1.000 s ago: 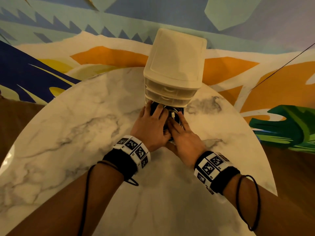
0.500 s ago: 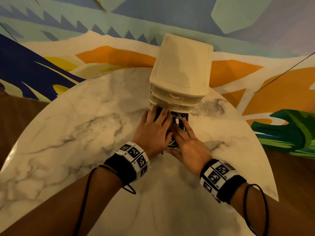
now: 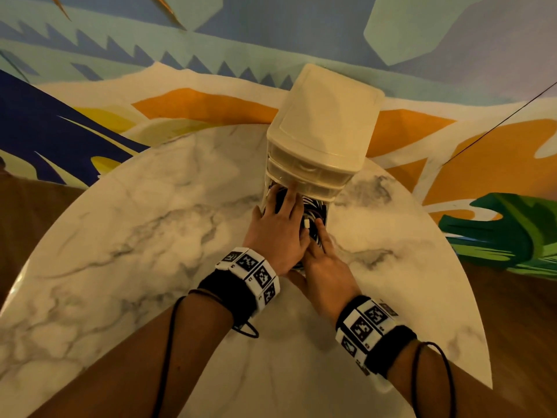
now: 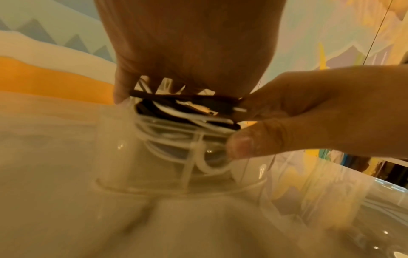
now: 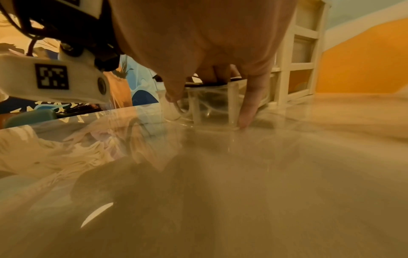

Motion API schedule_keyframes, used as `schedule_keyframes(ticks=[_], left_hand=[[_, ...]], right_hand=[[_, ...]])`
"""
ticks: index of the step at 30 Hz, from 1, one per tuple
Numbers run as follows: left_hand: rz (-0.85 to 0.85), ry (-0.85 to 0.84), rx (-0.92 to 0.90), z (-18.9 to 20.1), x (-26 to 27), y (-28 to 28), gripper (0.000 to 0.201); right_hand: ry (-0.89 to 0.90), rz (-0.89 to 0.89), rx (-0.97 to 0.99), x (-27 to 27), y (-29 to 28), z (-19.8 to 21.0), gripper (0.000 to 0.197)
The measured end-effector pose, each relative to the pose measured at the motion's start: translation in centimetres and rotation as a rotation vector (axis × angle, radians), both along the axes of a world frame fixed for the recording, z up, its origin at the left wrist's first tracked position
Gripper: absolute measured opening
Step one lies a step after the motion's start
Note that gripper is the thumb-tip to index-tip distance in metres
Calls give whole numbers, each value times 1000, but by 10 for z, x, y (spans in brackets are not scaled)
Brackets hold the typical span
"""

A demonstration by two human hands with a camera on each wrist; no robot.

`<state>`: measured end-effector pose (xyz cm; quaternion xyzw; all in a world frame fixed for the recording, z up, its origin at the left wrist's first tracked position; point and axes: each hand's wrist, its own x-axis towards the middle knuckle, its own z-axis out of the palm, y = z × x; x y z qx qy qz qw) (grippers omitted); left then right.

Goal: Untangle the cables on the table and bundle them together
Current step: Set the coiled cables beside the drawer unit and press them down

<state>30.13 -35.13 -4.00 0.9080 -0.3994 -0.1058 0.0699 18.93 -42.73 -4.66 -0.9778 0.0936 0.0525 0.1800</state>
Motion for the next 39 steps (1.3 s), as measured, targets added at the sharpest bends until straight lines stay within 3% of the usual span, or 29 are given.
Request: schedule_keyframes(ticks=[4, 5, 11, 16, 21, 24, 28, 34, 39], left_hand=[[-28, -46, -12, 8, 7, -1, 61], [-58, -51, -19, 9, 11, 0, 59], [-247, -13, -5, 8, 37, 17, 53], [-191, 3, -1, 3, 32, 14, 57], [-170, 5, -29, 4, 28, 15, 51], [-223, 54, -52, 1, 24, 24, 56], [-341, -7, -69, -14, 20, 41, 64], [-255, -137, -87, -25, 10, 32, 53], [-247, -124, -148, -19, 1, 17, 55]], right_hand=[[2, -55, 27, 10, 11, 9, 71], [-49, -68, 2, 12, 14, 6, 68], [29, -164, 96, 18, 22, -4, 73], [41, -173, 100, 19, 21, 5, 72], [40, -111, -55, 40, 1, -6, 71], [52, -164, 29, 45, -21, -2, 66], [63, -149, 24, 38, -36, 7, 70], [-122, -234, -58, 23, -26, -7, 63], [-190, -232, -61, 7, -28, -15, 59]])
